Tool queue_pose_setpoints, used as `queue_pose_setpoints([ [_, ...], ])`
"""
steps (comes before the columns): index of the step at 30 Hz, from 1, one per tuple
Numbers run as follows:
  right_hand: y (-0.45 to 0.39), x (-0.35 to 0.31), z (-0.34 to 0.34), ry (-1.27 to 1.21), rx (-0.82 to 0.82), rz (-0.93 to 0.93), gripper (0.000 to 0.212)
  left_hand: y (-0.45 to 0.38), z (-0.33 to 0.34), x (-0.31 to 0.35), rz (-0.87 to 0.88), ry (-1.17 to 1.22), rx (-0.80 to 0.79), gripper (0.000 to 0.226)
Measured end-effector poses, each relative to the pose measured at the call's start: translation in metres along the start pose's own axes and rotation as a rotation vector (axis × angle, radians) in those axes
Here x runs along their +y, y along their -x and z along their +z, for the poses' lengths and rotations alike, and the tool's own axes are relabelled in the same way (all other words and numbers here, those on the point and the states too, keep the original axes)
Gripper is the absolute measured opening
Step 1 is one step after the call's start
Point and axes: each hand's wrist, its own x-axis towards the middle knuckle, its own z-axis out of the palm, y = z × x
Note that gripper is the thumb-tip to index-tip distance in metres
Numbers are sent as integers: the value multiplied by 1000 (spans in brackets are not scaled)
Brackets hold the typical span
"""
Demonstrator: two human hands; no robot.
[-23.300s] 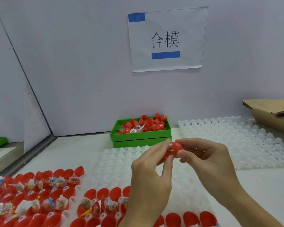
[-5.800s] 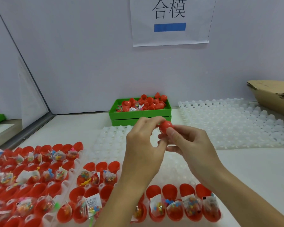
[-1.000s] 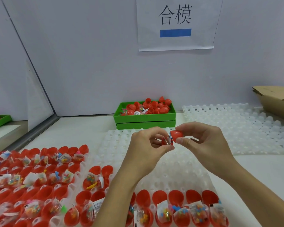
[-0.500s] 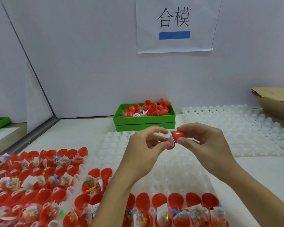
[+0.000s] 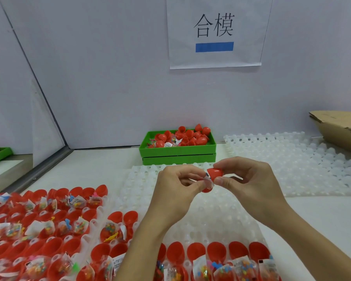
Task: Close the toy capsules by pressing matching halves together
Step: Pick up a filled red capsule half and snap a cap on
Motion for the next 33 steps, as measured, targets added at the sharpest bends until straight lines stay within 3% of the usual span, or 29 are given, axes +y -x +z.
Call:
queue_pose_setpoints([
  [6,2,-3,2,161,-58,-97,31,0,0,3,25,-40,33,11],
  [10,0,-2,0,141,21,-64,31,1,1,5,-18,76,62,33],
  [15,-2,-2,-2,29,85,-1,24,0,-7,7,21,109,-16,45],
  [21,1,-8,0,-86,39,52,28,0,-4,9,45,63,11,26],
  [33,1,-8,0,-147,17,65,27,2,-3,9,63,184,-32,28],
])
